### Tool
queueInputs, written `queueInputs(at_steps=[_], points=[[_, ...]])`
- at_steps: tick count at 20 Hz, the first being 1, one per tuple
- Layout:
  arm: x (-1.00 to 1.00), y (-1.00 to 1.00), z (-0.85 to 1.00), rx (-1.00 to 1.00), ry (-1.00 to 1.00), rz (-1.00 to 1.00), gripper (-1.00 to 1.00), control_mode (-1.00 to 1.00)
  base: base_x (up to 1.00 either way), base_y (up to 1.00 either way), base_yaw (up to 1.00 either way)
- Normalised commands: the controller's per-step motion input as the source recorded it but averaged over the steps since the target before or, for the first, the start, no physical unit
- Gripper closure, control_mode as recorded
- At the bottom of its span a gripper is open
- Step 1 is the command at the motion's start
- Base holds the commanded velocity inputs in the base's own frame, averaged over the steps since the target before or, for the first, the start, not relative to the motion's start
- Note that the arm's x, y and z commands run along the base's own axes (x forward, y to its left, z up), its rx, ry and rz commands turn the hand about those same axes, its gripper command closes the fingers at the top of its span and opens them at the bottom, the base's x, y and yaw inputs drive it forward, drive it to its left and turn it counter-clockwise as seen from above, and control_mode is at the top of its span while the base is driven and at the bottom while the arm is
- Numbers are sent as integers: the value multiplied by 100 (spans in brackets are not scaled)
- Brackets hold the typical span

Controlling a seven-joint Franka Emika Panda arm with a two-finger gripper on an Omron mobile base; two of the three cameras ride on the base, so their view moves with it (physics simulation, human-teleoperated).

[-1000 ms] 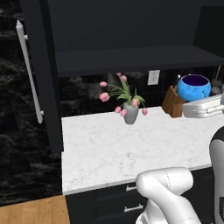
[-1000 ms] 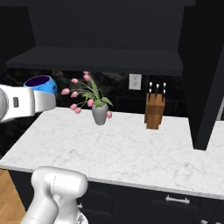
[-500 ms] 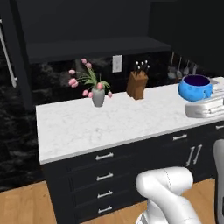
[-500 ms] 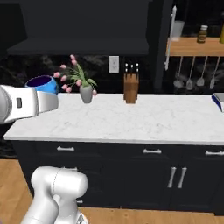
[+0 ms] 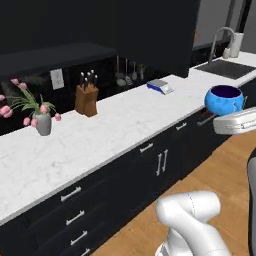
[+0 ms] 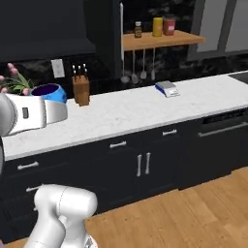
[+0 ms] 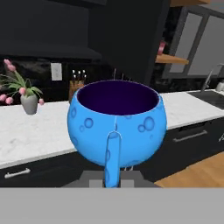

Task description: Gather all objects into one cabinet and sort the glasses and bowls to opposite sides.

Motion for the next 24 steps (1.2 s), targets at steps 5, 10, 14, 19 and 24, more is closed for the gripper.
queueInputs(at_steps=[5, 10, 14, 19, 24], points=[[0, 0, 0, 0, 0, 0, 100, 100, -20, -3, -79], [0, 0, 0, 0, 0, 0, 100, 100, -12, 0, -83], [0, 0, 0, 0, 0, 0, 100, 100, -2, 0, -84], [0, 0, 0, 0, 0, 0, 100, 100, 0, 0, -82], [0, 0, 0, 0, 0, 0, 100, 100, 0, 0, -81]])
